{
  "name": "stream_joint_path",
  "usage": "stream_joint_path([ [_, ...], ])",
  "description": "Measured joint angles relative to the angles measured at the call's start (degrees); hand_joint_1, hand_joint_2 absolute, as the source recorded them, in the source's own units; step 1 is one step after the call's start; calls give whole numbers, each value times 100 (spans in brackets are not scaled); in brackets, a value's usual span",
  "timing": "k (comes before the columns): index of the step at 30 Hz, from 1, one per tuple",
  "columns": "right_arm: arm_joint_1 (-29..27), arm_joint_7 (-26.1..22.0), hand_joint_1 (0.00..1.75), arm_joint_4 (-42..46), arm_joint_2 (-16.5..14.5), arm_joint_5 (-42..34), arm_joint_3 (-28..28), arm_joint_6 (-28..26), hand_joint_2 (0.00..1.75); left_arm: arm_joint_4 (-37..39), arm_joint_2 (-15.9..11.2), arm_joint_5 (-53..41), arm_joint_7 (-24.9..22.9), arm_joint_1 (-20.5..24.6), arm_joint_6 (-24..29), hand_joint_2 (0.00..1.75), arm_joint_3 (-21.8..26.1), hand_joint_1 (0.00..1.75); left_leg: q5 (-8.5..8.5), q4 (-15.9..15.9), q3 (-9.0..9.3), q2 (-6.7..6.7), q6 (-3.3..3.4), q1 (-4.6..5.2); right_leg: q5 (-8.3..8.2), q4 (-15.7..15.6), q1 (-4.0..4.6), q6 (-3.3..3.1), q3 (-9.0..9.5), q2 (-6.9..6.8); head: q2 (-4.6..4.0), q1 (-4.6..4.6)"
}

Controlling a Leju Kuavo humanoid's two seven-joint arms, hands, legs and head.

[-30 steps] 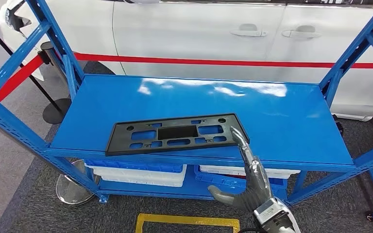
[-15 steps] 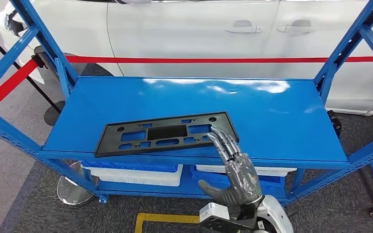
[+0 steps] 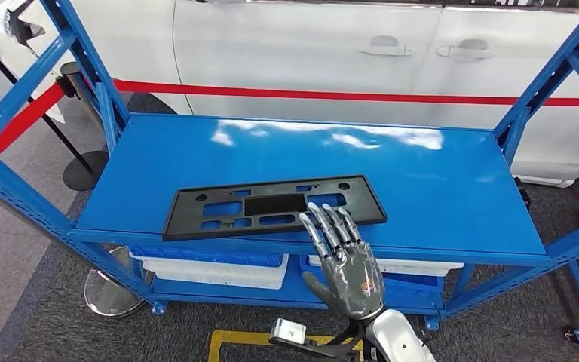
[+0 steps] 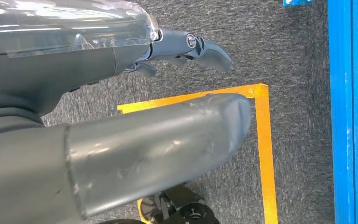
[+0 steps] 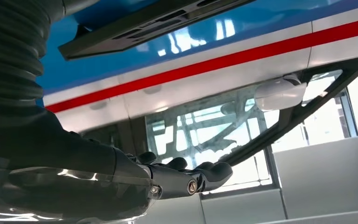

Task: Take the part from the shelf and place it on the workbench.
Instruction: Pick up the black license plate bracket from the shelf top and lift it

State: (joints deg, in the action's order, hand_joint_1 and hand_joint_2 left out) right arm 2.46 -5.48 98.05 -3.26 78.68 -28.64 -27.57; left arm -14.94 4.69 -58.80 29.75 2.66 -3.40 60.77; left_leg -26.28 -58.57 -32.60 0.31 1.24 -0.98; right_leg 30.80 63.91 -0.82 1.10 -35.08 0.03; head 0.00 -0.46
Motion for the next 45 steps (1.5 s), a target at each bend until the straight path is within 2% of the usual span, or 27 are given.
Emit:
stream_joint_path([
  [2, 14, 50, 0, -242, -61, 213, -56, -186, 175, -5, 1, -50, 11, 16, -7, 0, 49, 0, 10, -1, -26, -5, 28, 15, 352, 753, 2, 19, -362, -1, 0, 13],
  [3, 13, 65, 0, -377, -97, 277, -85, -269, 175, -5, 1, -68, 16, 19, -8, 0, 72, 0, 12, -2, -34, -6, 33, 24, 418, 1011, 3, 19, -490, -1, 0, 14],
  [4, 14, 72, 0, -525, -143, 321, -118, -357, 175, -6, 1, -87, 20, 21, -9, 0, 93, 0, 13, -3, -36, -5, 35, 34, 367, 1064, 5, 8, -518, -1, 0, 14],
  [5, 19, 74, 0, -677, -197, 344, -152, -445, 175, -8, 1, -107, 25, 24, -10, 0, 109, 0, 14, -3, -31, -1, 36, 44, 210, 883, 9, -16, -427, -1, 0, 15],
  [7, 58, 60, 0, -983, -322, 344, -226, -624, 175, -14, 13, -157, 36, 35, -17, 0, 143, 0, 12, -4, -12, 6, 28, 67, -174, 113, 40, -102, -30, -1, -1, 14],
  [9, 138, 25, 0, -1299, -451, 281, -302, -771, 175, -22, 28, -204, 47, 53, -37, 0, 186, 0, 11, -12, -16, 5, -12, 84, -333, -437, 77, -164, 230, -3, -1, 12],
  [12, 224, -28, 0, -1716, -600, 140, -376, -896, 175, -38, 33, -271, 61, 70, -67, 0, 224, 0, 17, -7, -28, 1, -110, 67, -357, -569, 81, -206, 263, -4, 0, 11],
  [14, 264, -51, 0, -1888, -670, 86, -395, -926, 175, -43, 37, -298, 69, 70, -83, 0, 227, 0, -108, -171, -93, -1, -168, 63, -403, -644, 43, -261, 291, -17, 0, 5],
  [17, 390, -64, 0, -2215, -764, 43, -421, -942, 175, -49, 29, -354, 74, 68, -93, 0, 241, 0, -619, -1142, -525, -3, -236, 38, -426, -676, 29, -303, 295, -30, 0, -29],
  [18, 428, -64, 0, -2352, -786, 26, -427, -940, 175, -51, 25, -380, 74, 67, -97, 0, 249, 0, -716, -1437, -660, -4, -257, 28, -425, -671, 30, -303, 293, -31, 0, -33],
  [19, 462, -63, 0, -2481, -807, 7, -432, -937, 175, -53, 22, -405, 76, 64, -103, 0, 256, 0, -697, -1535, -706, -5, -275, 16, -422, -664, 29, -300, 292, -32, 0, -34],
  [20, 497, -62, 0, -2583, -827, -10, -434, -935, 175, -54, 21, -426, 78, 63, -110, 0, 261, 0, -569, -1408, -643, -7, -289, 2, -416, -653, 24, -292, 293, -30, 0, -35],
  [22, 585, -62, 0, -2723, -881, -29, -439, -933, 175, -56, 21, -460, 85, 68, -121, 0, 265, 0, -197, -671, -284, -11, -310, -32, -388, -612, 17, -252, 293, -19, 0, -38],
  [24, 673, -60, 0, -2829, -934, -51, -444, -931, 175, -58, 24, -474, 95, 81, -130, 0, 268, 0, -38, -132, -26, 1, -277, -29, -360, -560, 35, -193, 272, -5, 0, -47],
  [27, 763, -53, 0, -2928, -990, -109, -446, -907, 175, -58, 28, -501, 101, 77, -146, 0, 273, 0, -28, -37, -9, 14, -157, -10, -362, -555, 51, -107, 250, 0, 0, -39],
  [29, 838, -40, 0, -2963, -1029, -147, -447, -866, 175, -58, 30, -540, 107, 79, -154, 0, 275, 0, -5, -15, -8, 9, -74, -21, -247, -397, 37, -54, 178, -1, -1, -25],
  [30, 876, -32, 0, -2973, -1048, -166, -447, -842, 175, -58, 31, -561, 109, 83, -155, 0, 278, 0, 3, -6, -6, 4, -37, -26, -109, -163, 30, -34, 68, -1, -1, -14],
  [32, 927, -21, 0, -2983, -1075, -210, -447, -795, 175, -58, 31, -586, 114, 87, -156, 0, 293, 0, -2, -6, -12, -2, 5, -12, 238, 583, 25, -13, -305, -2, 0, 5],
  [33, 938, -17, 0, -2985, -1080, -228, -447, -777, 175, -58, 31, -593, 115, 86, -156, 0, 306, 0, -4, -7, -12, -2, 13, -2, 342, 919, 24, -12, -487, -2, 0, 6],
  [34, 943, -14, 0, -2986, -1082, -241, -447, -765, 175, -58, 31, -597, 115, 84, -156, 0, 319, 0, -8, -7, -9, 1, 19, 8, 347, 1102, 25, -19, -600, -2, 0, 6],
  [35, 950, -13, 0, -2985, -1083, -246, -447, -758, 175, -58, 31, -600, 115, 83, -157, 0, 331, 0, -12, -7, 2, 6, 23, 21, 229, 1054, 31, -41, -599, -2, 0, 8],
  [36, 963, -12, 0, -2985, -1086, -249, -447, -754, 175, -58, 31, -603, 115, 83, -157, 0, 340, 0, -19, -7, 19, 12, 25, 35, 21, 787, 43, -79, -487, -1, 0, 10],
  [37, 982, -12, 0, -2984, -1093, -250, -448, -754, 175, -58, 34, -606, 115, 83, -158, 0, 345, 0, -28, -7, 35, 17, 25, 41, -211, 379, 65, -138, -304, -1, 0, 13],
  [39, 1025, -11, 0, -2979, -1115, -253, -449, -752, 175, -58, 52, -621, 115, 87, -161, 0, 351, 0, -50, -9, 46, 19, -2, 65, -463, -315, 108, -231, 12, -9, 0, 8],
  [40, 1041, -10, 0, -2975, -1127, -263, -450, -748, 175, -58, 60, -632, 115, 87, -162, 0, 354, 0, -56, -6, 41, 16, -27, 65, -487, -479, 127, -253, 78, -9, 0, 3],
  [43, 1055, -6, 0, -2944, -1150, -320, -450, -705, 175, -58, 64, -657, 115, 90, -163, 0, 361, 0, -74, 3, 51, 5, -123, 59, -497, -590, 119, -266, 120, -1, 0, 0],
  [45, 1074, -3, 0, -2906, -1175, -349, -450, -666, 175, -58, 69, -661, 116, 92, -169, 0, 362, 0, -251, -256, -48, 0, -174, 54, -523, -674, 76, -300, 182, -11, -1, -11],
])
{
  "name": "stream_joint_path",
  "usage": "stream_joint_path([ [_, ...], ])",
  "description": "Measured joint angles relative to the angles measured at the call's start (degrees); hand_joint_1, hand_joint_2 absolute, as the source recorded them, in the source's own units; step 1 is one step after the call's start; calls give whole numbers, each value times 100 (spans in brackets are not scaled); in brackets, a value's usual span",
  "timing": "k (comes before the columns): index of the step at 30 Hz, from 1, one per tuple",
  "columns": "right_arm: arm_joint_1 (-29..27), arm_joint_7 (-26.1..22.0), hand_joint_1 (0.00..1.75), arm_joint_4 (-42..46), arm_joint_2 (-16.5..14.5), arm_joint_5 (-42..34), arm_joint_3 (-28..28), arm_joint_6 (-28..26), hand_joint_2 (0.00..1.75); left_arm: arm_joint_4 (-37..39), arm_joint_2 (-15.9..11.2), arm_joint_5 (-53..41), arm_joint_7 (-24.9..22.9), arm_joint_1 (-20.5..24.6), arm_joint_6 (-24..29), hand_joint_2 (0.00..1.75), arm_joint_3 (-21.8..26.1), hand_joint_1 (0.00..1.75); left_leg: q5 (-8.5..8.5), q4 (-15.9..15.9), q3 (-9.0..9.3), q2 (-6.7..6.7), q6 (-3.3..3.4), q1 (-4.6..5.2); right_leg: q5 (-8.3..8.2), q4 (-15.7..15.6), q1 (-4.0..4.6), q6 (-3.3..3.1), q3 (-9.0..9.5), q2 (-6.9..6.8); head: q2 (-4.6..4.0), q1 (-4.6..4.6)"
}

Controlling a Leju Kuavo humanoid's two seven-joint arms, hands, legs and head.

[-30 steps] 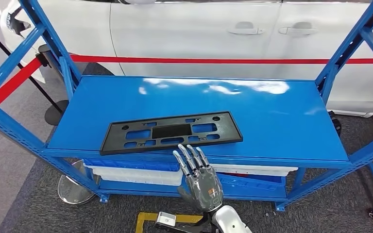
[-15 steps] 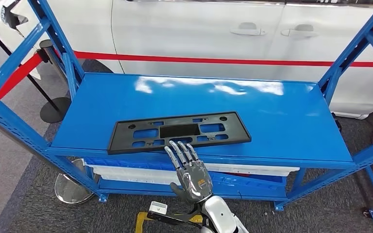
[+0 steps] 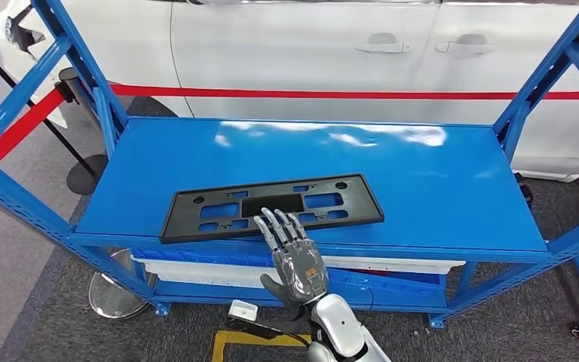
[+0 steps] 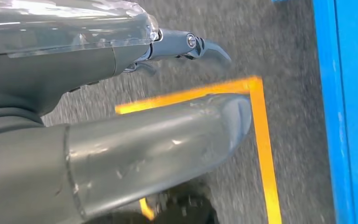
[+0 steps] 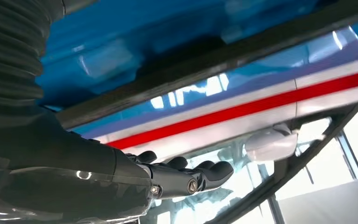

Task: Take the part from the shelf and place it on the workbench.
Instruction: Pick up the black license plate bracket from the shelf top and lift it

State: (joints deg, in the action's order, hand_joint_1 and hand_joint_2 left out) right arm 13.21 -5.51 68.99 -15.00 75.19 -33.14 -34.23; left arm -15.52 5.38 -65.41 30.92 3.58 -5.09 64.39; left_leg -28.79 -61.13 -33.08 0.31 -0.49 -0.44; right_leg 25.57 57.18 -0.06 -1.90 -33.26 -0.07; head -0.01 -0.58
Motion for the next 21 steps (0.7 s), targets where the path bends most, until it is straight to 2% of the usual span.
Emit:
stream_joint_path([
  [3, 32, 2, 0, 22, -25, -13, 0, 42, 175, 0, 2, -1, 1, -7, -4, 0, 2, 0, -481, -1053, -522, -2, -75, -36, 12, -20, -16, -30, 33, -13, 1, -32],
  [4, 33, 2, 0, 21, -25, -16, 0, 57, 175, 0, 1, -2, 1, -12, -4, 0, 2, 0, -517, -1277, -649, -2, -101, -48, 22, -15, -18, -29, 37, -13, 1, -35],
  [5, 35, 3, 0, 21, -25, -19, 0, 73, 175, 0, 1, -3, 0, -16, -4, 0, 3, 0, -433, -1284, -672, -4, -123, -63, 33, -7, -22, -20, 44, -11, 1, -35],
  [6, 41, 3, 0, 22, -26, -21, 0, 87, 175, 0, 1, -4, -1, -18, -4, 0, 3, 0, -246, -1058, -580, -6, -140, -80, 51, 9, -30, -5, 55, -6, 1, -37],
  [7, 53, 3, 0, 23, -26, -24, 0, 98, 175, 0, 1, -5, -1, -16, -4, 0, 3, 0, -12, -669, -406, -12, -155, -101, 77, 34, -39, 18, 69, -1, 1, -36],
  [8, 68, 3, 0, 24, -27, -27, 0, 108, 175, 0, 3, -5, -2, -12, -5, 0, 3, 0, 142, -295, -229, -15, -162, -109, 106, 64, -38, 47, 76, 2, 1, -38],
  [9, 85, 5, 0, 26, -30, -32, 0, 117, 175, 0, 5, -6, -2, -8, -6, 0, 3, 0, 238, -11, -96, -12, -141, -108, 133, 99, -32, 80, 72, 8, 1, -41],
  [10, 102, 7, 0, 29, -32, -36, 0, 125, 175, 0, 7, -7, -3, -6, -7, 0, 4, 0, 263, 146, -26, -6, -110, -101, 151, 126, -24, 111, 63, 11, 1, -38],
  [13, 139, 10, 0, 34, -40, -41, 0, 153, 175, 0, 12, -14, -4, -15, -9, 0, 5, 0, 250, 194, -21, 9, 19, -82, 174, 152, -19, 187, 42, 13, 1, -31],
  [15, 174, 29, 0, 34, -41, -38, 0, 191, 175, 0, 19, -23, -4, -11, -10, 0, 5, 0, 263, 214, -11, 6, 93, -93, 314, 350, -31, 239, -44, 11, 1, -17],
  [16, 191, 47, 0, 34, -40, -26, 0, 218, 175, 0, 21, -38, -3, -7, -12, 0, 5, 0, 264, 219, -6, 3, 122, -96, 460, 613, -36, 260, -171, 10, 1, -4],
  [18, 210, 87, 0, 30, -35, 14, 0, 280, 175, 0, 17, -87, 4, -8, -20, 0, 5, 0, 253, 219, -6, -1, 158, -85, 772, 1328, -39, 283, -548, 9, 1, 16],
  [19, 211, 104, 0, 25, -29, 38, 0, 308, 175, 0, 10, -117, 14, -15, -28, 0, 5, 0, 247, 218, -4, -1, 166, -77, 843, 1611, -39, 284, -713, 9, 1, 16],
  [20, 212, 122, 0, 21, -21, 60, 0, 334, 175, 0, 2, -143, 28, -24, -39, 0, 5, 0, 240, 218, 2, 2, 171, -70, 805, 1708, -37, 275, -790, 9, 1, 17],
  [21, 218, 145, 0, 17, -14, 87, 0, 361, 175, 0, -8, -166, 45, -34, -50, 0, 5, 0, 231, 218, 13, 7, 173, -64, 674, 1618, -34, 255, -773, 9, 1, 19],
])
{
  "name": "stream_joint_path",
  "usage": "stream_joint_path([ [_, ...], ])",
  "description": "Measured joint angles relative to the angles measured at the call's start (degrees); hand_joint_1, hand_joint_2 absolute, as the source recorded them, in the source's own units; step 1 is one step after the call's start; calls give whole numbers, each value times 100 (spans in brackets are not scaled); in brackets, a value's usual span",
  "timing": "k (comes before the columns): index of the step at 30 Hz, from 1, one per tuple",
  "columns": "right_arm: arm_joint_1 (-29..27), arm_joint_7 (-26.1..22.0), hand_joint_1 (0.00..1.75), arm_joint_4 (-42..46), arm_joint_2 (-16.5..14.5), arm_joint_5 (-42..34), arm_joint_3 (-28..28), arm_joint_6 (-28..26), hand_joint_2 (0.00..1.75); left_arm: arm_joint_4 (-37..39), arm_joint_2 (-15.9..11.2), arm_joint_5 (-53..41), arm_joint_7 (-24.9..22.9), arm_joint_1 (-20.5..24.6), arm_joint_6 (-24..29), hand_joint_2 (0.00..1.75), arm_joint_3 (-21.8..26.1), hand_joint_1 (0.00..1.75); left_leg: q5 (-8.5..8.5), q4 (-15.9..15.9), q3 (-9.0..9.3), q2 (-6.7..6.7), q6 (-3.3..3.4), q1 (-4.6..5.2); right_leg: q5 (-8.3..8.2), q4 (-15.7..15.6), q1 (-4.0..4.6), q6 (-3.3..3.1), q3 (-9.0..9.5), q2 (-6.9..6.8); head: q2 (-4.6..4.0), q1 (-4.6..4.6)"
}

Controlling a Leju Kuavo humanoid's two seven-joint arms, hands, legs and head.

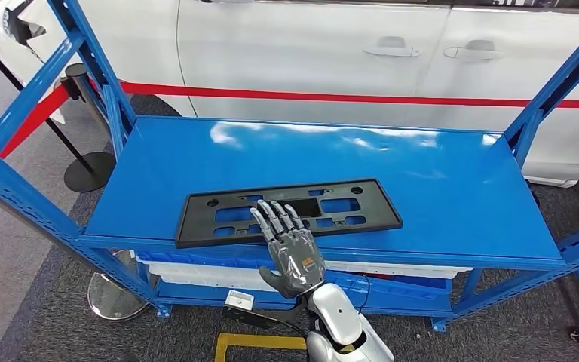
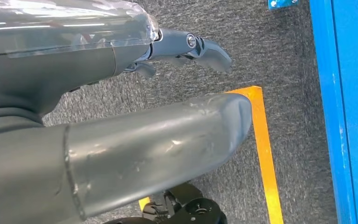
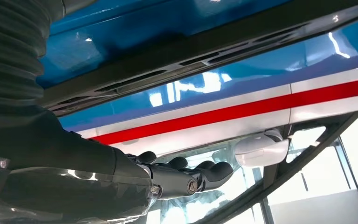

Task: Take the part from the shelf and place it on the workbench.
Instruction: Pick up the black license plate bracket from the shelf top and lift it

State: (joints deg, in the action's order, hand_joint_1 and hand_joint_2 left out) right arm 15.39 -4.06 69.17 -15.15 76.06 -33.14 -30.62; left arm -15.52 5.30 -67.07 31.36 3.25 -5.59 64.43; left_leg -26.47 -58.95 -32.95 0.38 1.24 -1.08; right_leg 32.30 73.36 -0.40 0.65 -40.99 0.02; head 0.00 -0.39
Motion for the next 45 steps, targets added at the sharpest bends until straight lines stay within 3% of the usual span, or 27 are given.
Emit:
stream_joint_path([
  [2, 57, 71, 0, -4, 6, 72, 1, 72, 175, 0, -13, -46, 34, -9, -22, 0, 0, 0, -21, 0, 32, 13, -13, 12, -420, -704, 27, -84, 308, 2, 0, 5],
  [4, 186, 160, 0, -26, 7, 152, 8, 163, 175, 0, -24, -79, 61, -4, -39, 0, 0, 0, -44, -3, 38, 16, -54, 31, -631, -1313, 65, -153, 580, 2, 0, 6],
  [7, 338, 261, 0, -78, 19, 239, 57, 255, 175, 0, -45, -125, 74, 4, -45, 0, 0, 0, -59, 26, 52, 9, -152, 33, -610, -1443, 93, -191, 632, 14, 0, 7],
  [10, 388, 300, 0, -116, 25, 267, 93, 275, 175, 0, -63, -140, 78, 6, -47, 0, 0, 0, -200, -146, 10, 0, -240, 28, -625, -1539, 38, -261, 715, 10, 0, -8],
  [13, 453, 345, 0, -170, 29, 272, 142, 290, 175, 0, -91, -139, 81, 4, -46, 0, 0, 0, -646, -1155, -486, -6, -307, 17, -597, -1566, 37, -319, 783, -3, 0, -35],
  [14, 458, 360, 0, -193, 35, 273, 177, 301, 175, 0, -97, -142, 81, -3, -46, 0, 0, 0, -714, -1453, -656, -6, -321, 16, -582, -1565, 43, -326, 800, -4, 0, -36],
  [15, 458, 371, 0, -216, 42, 277, 216, 313, 175, 0, -100, -145, 82, -10, -46, 0, 0, 0, -672, -1563, -744, -7, -329, 16, -564, -1562, 47, -328, 820, -2, 0, -36],
  [16, 458, 380, 0, -238, 48, 287, 259, 324, 175, 0, -102, -147, 82, -15, -46, 0, 0, 0, -510, -1441, -722, -7, -327, 15, -542, -1559, 50, -323, 848, 2, 0, -37],
  [18, 466, 396, 0, -274, 56, 321, 343, 335, 175, 0, -111, -156, 83, -16, -46, 0, 0, 0, -53, -724, -433, -10, -296, 19, -481, -1542, 55, -297, 917, 10, 0, -36],
  [20, 496, 422, 0, -302, 60, 381, 424, 355, 175, 0, -122, -171, 83, -8, -47, 0, 0, 0, 152, -136, -177, -13, -235, 42, -428, -1510, 78, -249, 935, 17, 0, -38],
  [22, 535, 460, 0, -336, 68, 474, 507, 391, 175, 0, -128, -193, 85, -7, -47, 0, 0, 0, 120, -9, -134, -10, -170, 69, -411, -1498, 91, -202, 913, 17, 0, -39],
  [25, 614, 516, 0, -392, 82, 656, 619, 469, 175, 0, -129, -242, 90, -16, -50, 0, 0, 0, 131, 36, -120, -10, -73, 28, -289, -1341, 82, -110, 838, 9, 0, -21],
  [29, 758, 577, 0, -508, 142, 939, 764, 633, 175, 0, -131, -286, 107, 5, -53, 0, 0, 0, 114, 52, -102, -13, 1, 13, 212, -75, 15, -9, 118, 8, -1, 23],
  [30, 772, 580, 0, -537, 161, 968, 787, 660, 175, 0, -133, -297, 112, 5, -54, 0, 0, 0, 105, 51, -93, -10, 3, 12, 180, 56, -2, 0, 6, 7, -1, 25],
  [31, 789, 584, 0, -561, 176, 990, 804, 684, 175, 0, -133, -308, 119, 4, -55, 0, 0, 0, 94, 49, -79, -7, -2, 11, 43, -9, -18, 2, -8, 5, 0, 25],
  [32, 817, 592, 17, -583, 187, 1014, 813, 711, 175, 0, -133, -317, 131, 4, -56, 0, 0, 0, 79, 47, -56, -3, -13, 9, -185, -282, -31, -2, 84, 3, 0, 26],
  [34, 907, 615, 104, -629, 199, 1064, 820, 787, 175, 0, -133, -327, 165, 11, -52, 0, 1, 0, 41, 36, -21, 0, -55, 19, -581, -1009, -31, -32, 381, 1, -1, 27],
  [35, 961, 631, 148, -662, 204, 1083, 821, 849, 175, 0, -134, -331, 178, 18, -45, 0, 2, 0, 27, 34, -16, 1, -85, 27, -671, -1263, -20, -50, 488, 4, -1, 24],
  [36, 1010, 642, 175, -704, 213, 1094, 822, 917, 175, 0, -135, -336, 186, 22, -37, 0, 4, 0, 17, 35, -17, 0, -119, 35, -682, -1386, -7, -69, 536, 11, -1, 22],
  [40, 1218, 664, 175, -914, 236, 1102, 824, 1160, 175, 1, -144, -338, 204, 34, -22, 0, 10, 0, -91, -75, -47, -8, -251, 10, -676, -1471, -7, -190, 580, 29, -1, 8],
  [41, 1279, 664, 175, -973, 235, 1102, 824, 1199, 175, 1, -149, -338, 209, 38, -22, 0, 11, 0, -216, -279, -133, -10, -272, 2, -681, -1490, -15, -226, 598, 25, 0, -3],
  [43, 1359, 665, 175, -1083, 235, 1102, 824, 1241, 175, 0, -164, -337, 215, 40, -22, 0, 16, 0, -555, -984, -464, -12, -300, -5, -669, -1495, -5, -274, 616, 14, 0, -24],
  [45, 1377, 666, 175, -1175, 236, 1102, 824, 1258, 175, 0, -178, -337, 216, 33, -22, 0, 22, 0, -694, -1532, -749, -13, -316, -6, -654, -1481, 14, -296, 621, 11, 0, -27],
])
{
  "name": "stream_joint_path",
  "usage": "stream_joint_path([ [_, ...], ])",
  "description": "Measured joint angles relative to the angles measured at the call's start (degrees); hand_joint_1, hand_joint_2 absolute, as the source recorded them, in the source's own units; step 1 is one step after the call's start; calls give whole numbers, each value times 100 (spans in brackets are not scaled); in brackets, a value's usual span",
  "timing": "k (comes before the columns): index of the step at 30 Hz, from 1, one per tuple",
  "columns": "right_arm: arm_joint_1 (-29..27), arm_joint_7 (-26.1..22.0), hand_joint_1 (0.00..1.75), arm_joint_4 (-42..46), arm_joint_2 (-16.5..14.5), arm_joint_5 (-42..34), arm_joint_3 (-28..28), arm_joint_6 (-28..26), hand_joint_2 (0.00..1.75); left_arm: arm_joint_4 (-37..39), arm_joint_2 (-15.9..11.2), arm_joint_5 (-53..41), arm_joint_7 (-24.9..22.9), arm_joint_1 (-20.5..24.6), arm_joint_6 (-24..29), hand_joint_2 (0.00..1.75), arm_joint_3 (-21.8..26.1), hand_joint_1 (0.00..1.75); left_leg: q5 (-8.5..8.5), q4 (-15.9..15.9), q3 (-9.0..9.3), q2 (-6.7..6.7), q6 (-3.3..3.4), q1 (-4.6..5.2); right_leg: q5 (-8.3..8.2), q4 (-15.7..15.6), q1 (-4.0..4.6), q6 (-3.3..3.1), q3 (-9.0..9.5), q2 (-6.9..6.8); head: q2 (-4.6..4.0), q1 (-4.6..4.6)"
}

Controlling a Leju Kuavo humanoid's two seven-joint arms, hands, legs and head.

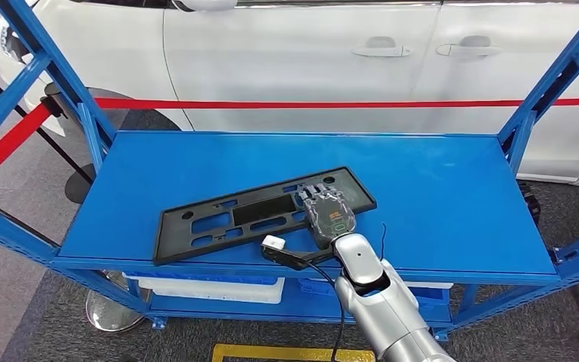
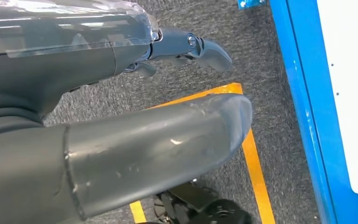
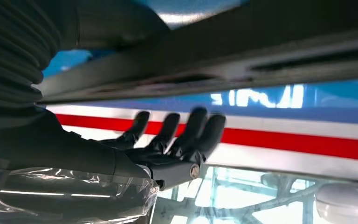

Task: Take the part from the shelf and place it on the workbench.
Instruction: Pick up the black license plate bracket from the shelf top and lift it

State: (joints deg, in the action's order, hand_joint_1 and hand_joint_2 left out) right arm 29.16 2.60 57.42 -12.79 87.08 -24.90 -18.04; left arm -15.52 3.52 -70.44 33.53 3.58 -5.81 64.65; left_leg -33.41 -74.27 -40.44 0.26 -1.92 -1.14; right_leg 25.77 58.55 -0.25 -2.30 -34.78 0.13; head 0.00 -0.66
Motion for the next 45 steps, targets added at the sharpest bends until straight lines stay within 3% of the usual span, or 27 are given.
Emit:
stream_joint_path([
  [1, 3, 0, 175, -35, 0, 0, 0, 2, 175, 0, -3, 1, 1, -2, -1, 0, 2, 0, 90, 11, -13, 0, 2, 0, 10, 9, 6, -3, 5, 2, 0, 0],
  [2, 13, 0, 175, -62, 0, 0, 0, 4, 175, 0, -4, 2, 5, -3, -2, 0, 3, 0, 273, 237, 79, -1, 12, 0, 22, 19, 10, -2, 15, 7, 0, -1],
  [4, 62, -4, 175, -114, 1, -15, 0, 13, 175, 1, -11, 17, 25, -1, -7, 0, 11, 0, 656, 983, 412, -2, 53, 13, 54, 42, 25, 22, 38, 16, 0, 0],
  [5, 104, -12, 175, -152, 3, -29, 0, 23, 175, 1, -15, 35, 40, 1, -10, 0, 22, 0, 749, 1273, 548, -3, 78, 25, 65, 55, 36, 42, 38, 21, 0, 2],
  [6, 145, -21, 175, -197, 7, -47, 0, 33, 175, 1, -18, 56, 55, 2, -13, 0, 39, 0, 776, 1442, 624, -3, 100, 38, 69, 61, 45, 66, 34, 23, 0, 4],
  [10, 250, -48, 175, -318, 19, -106, 0, 91, 175, 1, -10, 104, 76, -19, -27, 0, 123, 0, 787, 1568, 674, 1, 217, 18, 126, 118, 46, 181, 14, 19, 0, 14],
  [12, 270, -49, 175, -347, 28, -130, 0, 117, 175, 2, 0, 105, 75, -22, -32, 0, 146, 0, 810, 1605, 691, -3, 277, -6, 395, 556, 28, 243, -184, 17, 0, 33],
  [14, 262, -48, 175, -388, 46, -140, 0, 130, 175, 2, 4, 105, 74, -27, -37, 0, 165, 0, 809, 1605, 687, -2, 298, -5, 710, 1267, 1, 287, -543, 15, 0, 43],
  [15, 254, -49, 175, -411, 57, -142, 0, 134, 175, 2, 6, 105, 74, -31, -38, 0, 174, 0, 808, 1603, 687, -2, 298, -6, 761, 1502, -15, 303, -669, 14, 0, 43],
  [16, 250, -49, 175, -432, 64, -142, 0, 137, 175, 2, 9, 105, 74, -34, -40, 0, 185, 0, 805, 1600, 689, 0, 295, -7, 699, 1537, -32, 314, -700, 12, 0, 43],
  [17, 250, -49, 175, -445, 69, -142, 0, 140, 175, 2, 15, 110, 73, -35, -44, 0, 198, 0, 800, 1595, 695, 2, 288, -9, 537, 1351, -47, 319, -619, 8, 0, 44],
  [19, 255, -48, 175, -461, 74, -142, 0, 151, 175, 2, 32, 124, 69, -34, -54, 0, 227, 0, 778, 1579, 706, 8, 253, -6, 164, 632, -64, 307, -267, -3, 0, 45],
  [20, 257, -46, 175, -465, 75, -142, 0, 159, 175, 2, 41, 133, 67, -33, -57, 0, 240, 0, 766, 1566, 705, 11, 226, 3, 62, 327, -59, 289, -121, -4, 0, 43],
  [22, 257, -38, 175, -472, 86, -137, 0, 177, 175, 2, 60, 150, 64, -36, -59, 0, 260, 0, 760, 1565, 699, 14, 157, 18, 42, 81, -30, 240, -16, 2, 0, 37],
  [25, 245, -62, 175, -472, 105, -173, 0, 182, 175, 3, 97, 179, 64, -37, -60, 0, 278, 0, 714, 1540, 700, 10, 57, -11, 11, 12, -29, 132, 14, 4, 0, 27],
  [27, 187, -194, 175, -409, 107, -387, 1, 168, 175, 4, 119, 195, 63, -37, -54, 0, 305, 0, 468, 1164, 552, 2, 20, -26, -6, -33, -43, 58, 55, -10, -1, 0],
  [29, 13, -479, 175, -169, 101, -919, 5, 223, 175, 4, 138, 204, 56, -53, -33, 0, 363, 0, 114, 426, 231, -2, -6, -29, 3, -34, -19, 14, 70, -15, 0, -19],
  [31, -248, -807, 175, 223, 74, -1629, 13, 388, 175, 4, 157, 207, 45, -80, -14, 0, 428, 0, 26, 1, 40, -2, -14, -27, 18, -22, 5, -1, 80, -4, 0, -20],
  [32, -383, -929, 175, 439, 52, -1984, 15, 486, 175, 4, 170, 207, 40, -87, -10, 0, 454, 0, 144, 115, 93, -2, -6, -26, 27, -10, 12, -2, 83, 5, 0, -21],
  [35, -699, -1211, 175, 1103, 6, -3080, 15, 768, 175, 4, 207, 206, 36, -85, 1, 0, 539, 0, 626, 1167, 581, -5, 55, -9, 65, 38, 27, 35, 82, 21, 0, -25],
  [37, -874, -1412, 175, 1542, 6, -3934, 15, 988, 175, 4, 232, 207, 34, -87, 21, 0, 596, 0, 687, 1490, 720, 3, 104, 19, 73, 59, 42, 85, 62, 19, 0, -25],
  [40, -1176, -1681, 175, 2240, 19, -5194, 21, 1304, 175, 4, 279, 206, 33, -108, 52, 0, 684, 0, 724, 1531, 716, 20, 184, 17, 87, 73, 39, 181, 49, 8, 0, -22],
  [42, -1303, -1795, 175, 2697, 38, -5768, 60, 1425, 175, 4, 304, 205, 33, -115, 60, 0, 723, 0, 753, 1569, 723, 12, 257, -9, 302, 364, 29, 243, -78, 6, 0, -6],
  [45, -1530, -1950, 175, 3258, 97, -6434, 185, 1511, 175, 4, 322, 205, 33, -113, 70, 0, 787, 0, 755, 1573, 716, 3, 307, -5, 806, 1387, -4, 300, -565, 6, 0, 14],
])
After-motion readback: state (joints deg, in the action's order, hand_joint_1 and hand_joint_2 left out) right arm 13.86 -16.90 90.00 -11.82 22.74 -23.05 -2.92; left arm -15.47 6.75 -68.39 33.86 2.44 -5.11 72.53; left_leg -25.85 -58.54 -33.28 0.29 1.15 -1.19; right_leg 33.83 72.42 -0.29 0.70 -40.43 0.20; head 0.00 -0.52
